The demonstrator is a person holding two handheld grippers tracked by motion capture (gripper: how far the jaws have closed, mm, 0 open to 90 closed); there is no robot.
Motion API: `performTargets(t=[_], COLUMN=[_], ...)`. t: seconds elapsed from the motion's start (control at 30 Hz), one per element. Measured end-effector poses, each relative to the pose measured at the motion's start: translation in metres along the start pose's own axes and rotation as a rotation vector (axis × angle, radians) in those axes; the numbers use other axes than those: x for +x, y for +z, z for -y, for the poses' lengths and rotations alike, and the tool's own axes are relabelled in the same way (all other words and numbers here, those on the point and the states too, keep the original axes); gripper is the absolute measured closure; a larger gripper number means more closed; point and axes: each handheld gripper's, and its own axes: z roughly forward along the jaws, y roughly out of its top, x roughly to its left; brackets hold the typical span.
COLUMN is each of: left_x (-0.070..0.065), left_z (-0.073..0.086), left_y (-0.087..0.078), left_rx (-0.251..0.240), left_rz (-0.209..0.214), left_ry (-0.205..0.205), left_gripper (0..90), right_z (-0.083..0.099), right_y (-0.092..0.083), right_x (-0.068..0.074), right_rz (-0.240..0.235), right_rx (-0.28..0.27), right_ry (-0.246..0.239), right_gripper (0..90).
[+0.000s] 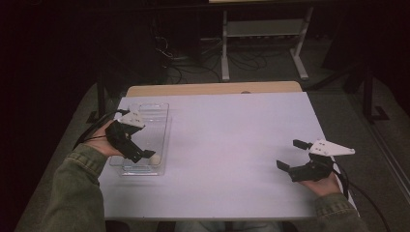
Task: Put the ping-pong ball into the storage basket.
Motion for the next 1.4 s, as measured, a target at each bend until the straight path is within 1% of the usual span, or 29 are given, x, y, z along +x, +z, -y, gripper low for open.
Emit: performTargets(t=[0.03,0.17,0.27,0.37,0.43,0.47,0.5,0.53,0.57,0.63,0.73,0.77,0.8,0.9,0.97,1.07,1.13,1.2,1.33,1.4], left_x=[-0.001,-0.004,-0.005,-0.007,-0.009,-0.010,-0.010,-0.011,-0.012,-0.013,-0.014,-0.017,-0.017,-0.020,-0.024,-0.031,-0.034,-0.035,-0.037,-0.038], left_z=[0.003,0.010,0.015,0.020,0.023,0.024,0.024,0.028,0.030,0.034,0.036,0.041,0.041,0.047,0.050,0.057,0.062,0.067,0.075,0.079], left_y=[0.000,0.001,0.000,0.000,0.001,0.001,0.001,0.000,0.000,0.001,0.001,0.002,0.002,0.002,0.001,0.001,0.002,0.002,0.001,0.000], left_rx=[-0.007,-0.011,-0.036,-0.042,-0.048,-0.059,-0.059,-0.082,-0.090,-0.089,-0.084,-0.089,-0.089,-0.114,-0.134,-0.168,-0.178,-0.196,-0.259,-0.277], left_rz=[-0.002,-0.007,-0.022,-0.030,-0.028,-0.030,-0.030,-0.032,-0.037,-0.030,-0.030,-0.034,-0.034,-0.040,-0.063,-0.062,-0.071,-0.081,-0.101,-0.106], left_ry=[-0.012,-0.015,-0.025,-0.034,-0.036,-0.043,-0.043,-0.056,-0.061,-0.061,-0.061,-0.071,-0.071,-0.084,-0.086,-0.095,-0.103,-0.120,-0.165,-0.179], left_gripper=[0.0,0.0,0.0,0.0,0.0,0.0,0.0,0.0,0.0,0.0,0.0,0.0,0.0,0.0,0.0,0.0,0.0,0.0,0.0,0.0], right_z=[0.000,0.000,0.000,0.000,0.000,0.000,0.000,0.000,0.000,0.000,0.000,0.000,0.000,0.000,0.000,0.000,0.000,0.000,0.000,0.000], right_y=[0.000,0.001,0.001,0.000,0.000,0.000,0.000,0.001,0.001,0.001,0.001,0.001,0.001,0.001,0.000,0.001,0.001,0.001,0.001,0.001], right_x=[0.000,0.000,0.000,0.000,0.000,0.000,0.000,0.001,0.001,0.001,0.000,0.000,0.000,0.000,0.000,0.000,0.000,0.001,0.001,0.001], right_rz=[0.000,-0.001,0.000,0.001,0.000,-0.001,-0.001,-0.001,0.000,-0.001,-0.002,-0.001,-0.001,-0.001,-0.001,-0.001,-0.001,-0.001,-0.001,-0.002], right_rx=[0.001,0.003,0.004,0.000,0.003,0.003,0.003,0.002,0.004,0.003,0.001,0.002,0.002,0.002,0.002,0.002,0.003,0.004,0.004,0.005], right_ry=[0.001,0.002,0.001,0.001,0.002,0.001,0.001,-0.002,0.000,0.000,0.000,0.002,0.002,0.001,0.002,0.002,0.002,0.001,0.001,0.000], right_gripper=[0.0,0.0,0.0,0.0,0.0,0.0,0.0,0.0,0.0,0.0,0.0,0.0,0.0,0.0,0.0,0.0,0.0,0.0,0.0,0.0])
